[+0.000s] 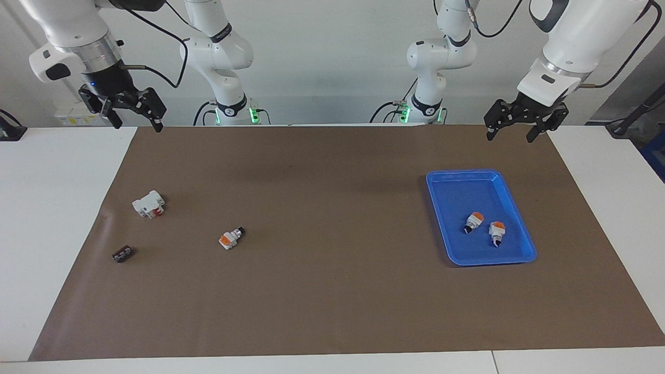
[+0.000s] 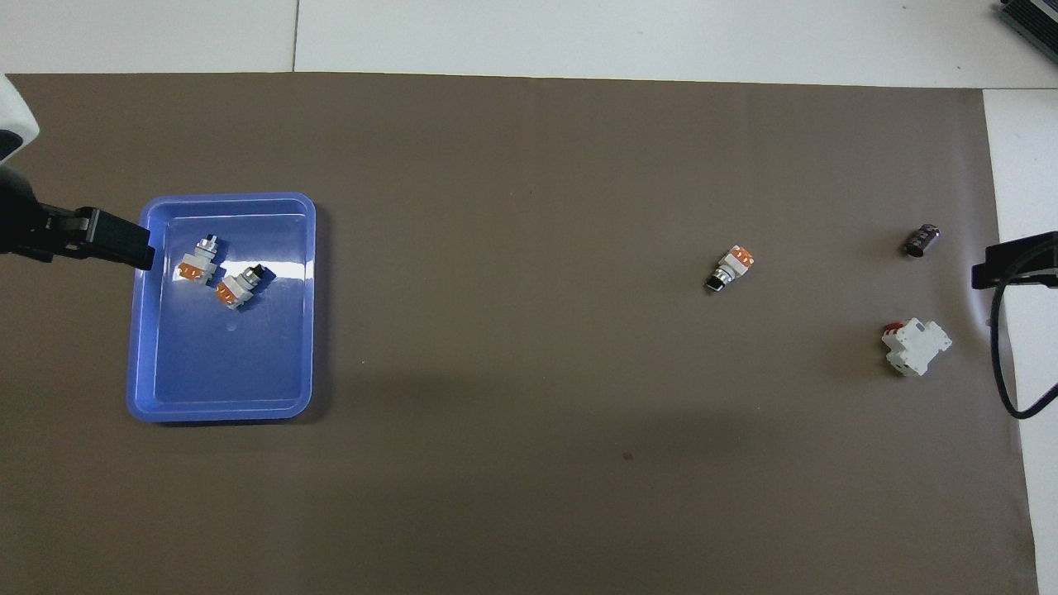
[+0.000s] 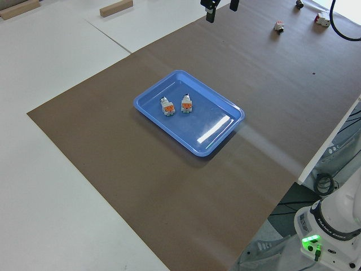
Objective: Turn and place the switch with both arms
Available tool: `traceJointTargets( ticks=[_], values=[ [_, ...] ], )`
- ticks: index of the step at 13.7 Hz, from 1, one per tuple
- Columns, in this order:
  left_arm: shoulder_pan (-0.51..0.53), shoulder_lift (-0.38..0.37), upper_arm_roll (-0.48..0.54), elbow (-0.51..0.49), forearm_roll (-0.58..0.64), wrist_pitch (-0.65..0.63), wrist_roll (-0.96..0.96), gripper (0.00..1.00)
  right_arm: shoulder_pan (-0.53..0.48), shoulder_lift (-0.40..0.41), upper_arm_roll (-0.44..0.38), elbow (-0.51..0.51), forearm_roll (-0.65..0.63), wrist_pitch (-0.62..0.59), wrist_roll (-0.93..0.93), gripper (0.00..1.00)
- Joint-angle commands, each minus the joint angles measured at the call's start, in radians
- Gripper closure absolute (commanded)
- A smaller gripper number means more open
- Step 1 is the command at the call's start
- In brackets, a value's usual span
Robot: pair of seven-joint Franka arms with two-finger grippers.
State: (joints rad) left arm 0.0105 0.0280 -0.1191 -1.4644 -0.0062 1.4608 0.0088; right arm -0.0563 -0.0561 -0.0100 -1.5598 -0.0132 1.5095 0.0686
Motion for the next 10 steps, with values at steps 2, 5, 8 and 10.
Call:
traceJointTargets(
  ticks=[2, 5, 8, 10],
  values=[
    [0.009, -0.031, -0.001, -0.074, 0.025, 0.079, -0.04, 0.0, 0.015, 0.007, -0.004, 0.024, -0.027, -0.067, -0.016, 0.0],
    [0.009, -0.028, 0.001, -0.071, 0.04, 0.09, -0.041, 0.0, 0.044, 0.002, -0.004, 0.021, -0.06, -0.077, -0.016, 0.0],
    [0.008, -0.028, -0.001, -0.073, 0.038, 0.119, -0.068, 0.0, 0.047, -0.002, -0.001, 0.012, -0.071, -0.072, -0.016, 0.0],
    [0.009, -0.028, -0.001, -0.074, 0.038, 0.122, -0.069, 0.0, 0.047, -0.002, -0.001, 0.009, -0.065, -0.069, -0.016, 0.0]
  ],
)
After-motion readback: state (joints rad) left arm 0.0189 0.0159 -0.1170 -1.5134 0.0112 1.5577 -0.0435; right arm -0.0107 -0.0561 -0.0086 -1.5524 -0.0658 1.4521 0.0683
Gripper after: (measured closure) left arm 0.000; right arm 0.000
